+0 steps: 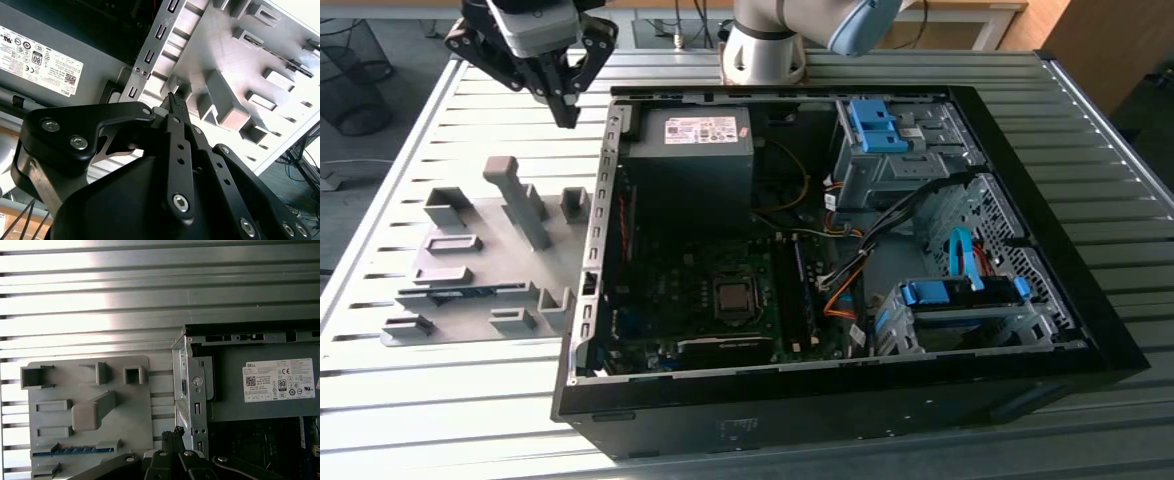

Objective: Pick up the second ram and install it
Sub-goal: 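Reach for the second ram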

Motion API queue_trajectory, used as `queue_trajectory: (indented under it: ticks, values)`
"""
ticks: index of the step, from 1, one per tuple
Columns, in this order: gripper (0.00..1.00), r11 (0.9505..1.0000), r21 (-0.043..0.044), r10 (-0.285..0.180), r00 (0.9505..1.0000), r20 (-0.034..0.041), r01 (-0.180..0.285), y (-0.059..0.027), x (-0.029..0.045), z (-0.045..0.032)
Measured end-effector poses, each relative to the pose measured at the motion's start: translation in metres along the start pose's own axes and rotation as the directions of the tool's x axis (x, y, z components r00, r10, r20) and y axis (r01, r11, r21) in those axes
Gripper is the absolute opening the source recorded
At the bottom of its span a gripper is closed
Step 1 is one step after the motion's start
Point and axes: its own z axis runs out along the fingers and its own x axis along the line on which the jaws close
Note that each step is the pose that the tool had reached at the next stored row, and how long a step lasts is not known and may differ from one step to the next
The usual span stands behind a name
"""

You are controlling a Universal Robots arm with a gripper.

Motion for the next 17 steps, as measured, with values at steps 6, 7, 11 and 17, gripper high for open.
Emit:
queue_trajectory:
  ticks: [6,7,11,17]
  values:
    - [0.1,1.0,0.0,0.0,1.0,0.0,0.0,-0.0001,0.0016,0.0002]
    - [0.1,1.0,0.0,0.0,1.0,0.0,0.0,-0.0002,0.0019,0.0002]
    - [0.1,1.0,0.0,0.0,1.0,0.0,0.0,-0.0003,0.0044,0.0003]
    - [0.1,1.0,0.0,0.0,1.0,-0.0001,0.0,-0.0033,0.0125,0.0003]
